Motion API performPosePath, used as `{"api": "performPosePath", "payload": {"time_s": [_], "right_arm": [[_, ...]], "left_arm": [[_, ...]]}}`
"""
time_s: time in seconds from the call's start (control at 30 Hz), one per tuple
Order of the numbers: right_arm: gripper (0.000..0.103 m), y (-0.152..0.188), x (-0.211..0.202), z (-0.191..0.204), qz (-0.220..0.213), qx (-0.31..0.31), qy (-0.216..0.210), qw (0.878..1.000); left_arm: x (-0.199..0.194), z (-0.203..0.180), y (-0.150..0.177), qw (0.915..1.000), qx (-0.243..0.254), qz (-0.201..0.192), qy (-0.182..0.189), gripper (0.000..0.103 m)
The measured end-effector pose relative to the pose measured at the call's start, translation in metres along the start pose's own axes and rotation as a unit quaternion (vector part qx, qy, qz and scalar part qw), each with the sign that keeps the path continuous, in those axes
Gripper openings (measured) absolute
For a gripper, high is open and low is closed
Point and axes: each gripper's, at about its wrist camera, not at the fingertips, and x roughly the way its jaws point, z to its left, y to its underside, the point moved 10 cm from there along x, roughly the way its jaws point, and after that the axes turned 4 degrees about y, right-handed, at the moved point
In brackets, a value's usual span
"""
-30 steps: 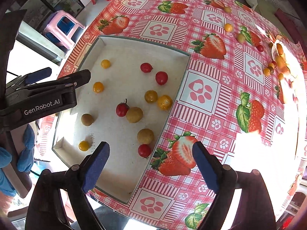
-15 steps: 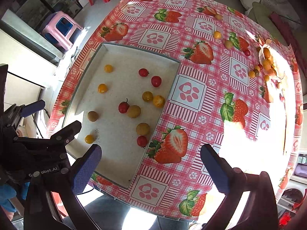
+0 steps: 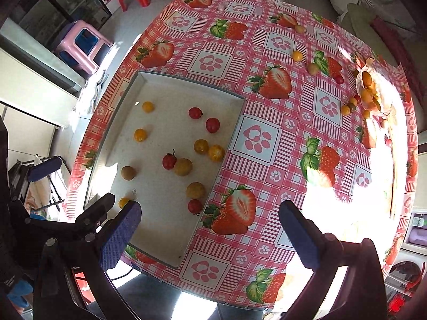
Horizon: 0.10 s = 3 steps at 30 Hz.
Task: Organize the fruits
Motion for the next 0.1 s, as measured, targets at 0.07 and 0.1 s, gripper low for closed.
{"api": "performPosePath", "payload": {"time_s": [0.07, 0.1], "right_arm": [[0.103, -0.0016, 0.0003, -0.0007, 0.0, 0.001, 0.0, 1.0], [0.103, -0.0019, 0.0005, -0.001, 0.001, 0.001, 0.001, 1.0]], "left_arm": [[0.0006, -0.0015, -0.0004, 1.0, 0.0, 0.003, 0.006, 0.103], [0.0005, -0.002, -0.0005, 1.0, 0.0, 0.004, 0.008, 0.103]]}}
